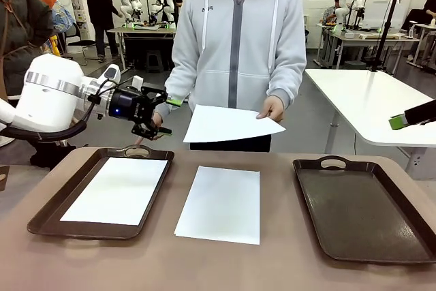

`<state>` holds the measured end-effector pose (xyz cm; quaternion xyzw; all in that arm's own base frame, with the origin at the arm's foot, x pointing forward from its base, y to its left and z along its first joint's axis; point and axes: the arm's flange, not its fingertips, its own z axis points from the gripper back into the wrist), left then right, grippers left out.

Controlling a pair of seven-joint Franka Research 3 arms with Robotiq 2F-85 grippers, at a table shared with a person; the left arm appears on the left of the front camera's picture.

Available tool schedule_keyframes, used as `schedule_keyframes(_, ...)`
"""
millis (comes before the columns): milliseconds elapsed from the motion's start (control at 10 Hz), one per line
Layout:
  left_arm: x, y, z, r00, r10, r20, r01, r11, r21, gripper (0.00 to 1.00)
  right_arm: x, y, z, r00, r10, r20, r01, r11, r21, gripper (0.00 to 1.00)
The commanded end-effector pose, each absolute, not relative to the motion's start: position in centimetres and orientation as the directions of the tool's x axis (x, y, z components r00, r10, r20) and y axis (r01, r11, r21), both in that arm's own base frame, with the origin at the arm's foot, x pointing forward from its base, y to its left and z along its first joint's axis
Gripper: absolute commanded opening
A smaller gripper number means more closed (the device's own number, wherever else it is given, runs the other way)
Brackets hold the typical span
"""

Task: Sort the A4 documents.
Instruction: Receive the A4 Paper.

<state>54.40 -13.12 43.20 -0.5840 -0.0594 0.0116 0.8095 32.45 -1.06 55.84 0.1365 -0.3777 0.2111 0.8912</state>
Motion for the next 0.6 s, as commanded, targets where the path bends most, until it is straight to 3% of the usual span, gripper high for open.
schedule_keyframes(0, 55.1, -14.9, 43.0, 0.998, 0.057, 0.023, 0.009, 0.245, -0.970, 1.00, 32.5, -1.0, 55.7, 0.624, 0.270, 0.733, -0.489, 0.867, 0.097, 1.00)
schedule_keyframes(300, 55.3, -17.9, 42.0, 0.997, -0.027, -0.075, -0.069, 0.177, -0.982, 1.00, 32.5, -1.0, 55.7, 0.624, 0.270, 0.733, -0.489, 0.867, 0.097, 1.00)
schedule_keyframes(500, 55.6, -19.1, 41.7, 0.997, -0.027, -0.076, -0.071, 0.151, -0.986, 1.00, 32.5, -1.0, 55.7, 0.624, 0.270, 0.733, -0.489, 0.867, 0.097, 1.00)
